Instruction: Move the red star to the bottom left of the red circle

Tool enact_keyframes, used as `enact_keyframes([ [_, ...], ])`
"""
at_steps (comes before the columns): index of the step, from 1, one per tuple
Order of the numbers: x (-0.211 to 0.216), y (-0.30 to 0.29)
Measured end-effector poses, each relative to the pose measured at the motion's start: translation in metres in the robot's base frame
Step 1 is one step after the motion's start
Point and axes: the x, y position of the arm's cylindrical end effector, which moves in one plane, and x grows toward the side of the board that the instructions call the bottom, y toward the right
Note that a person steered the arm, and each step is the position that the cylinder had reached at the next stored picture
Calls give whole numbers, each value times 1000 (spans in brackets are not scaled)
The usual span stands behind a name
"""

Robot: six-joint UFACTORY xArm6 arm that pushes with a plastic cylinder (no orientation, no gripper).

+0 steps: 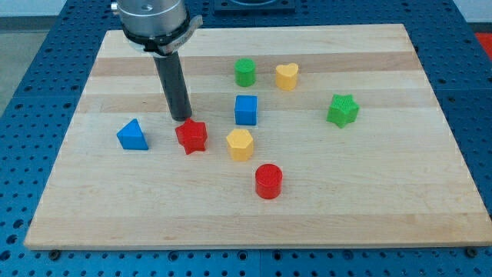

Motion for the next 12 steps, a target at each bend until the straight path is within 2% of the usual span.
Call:
enact_keyframes([
  [2,34,16],
  [3,37,14],
  [5,49,51],
  [8,96,52],
  [9,97,54],
  [11,53,101],
  [12,51,99],
])
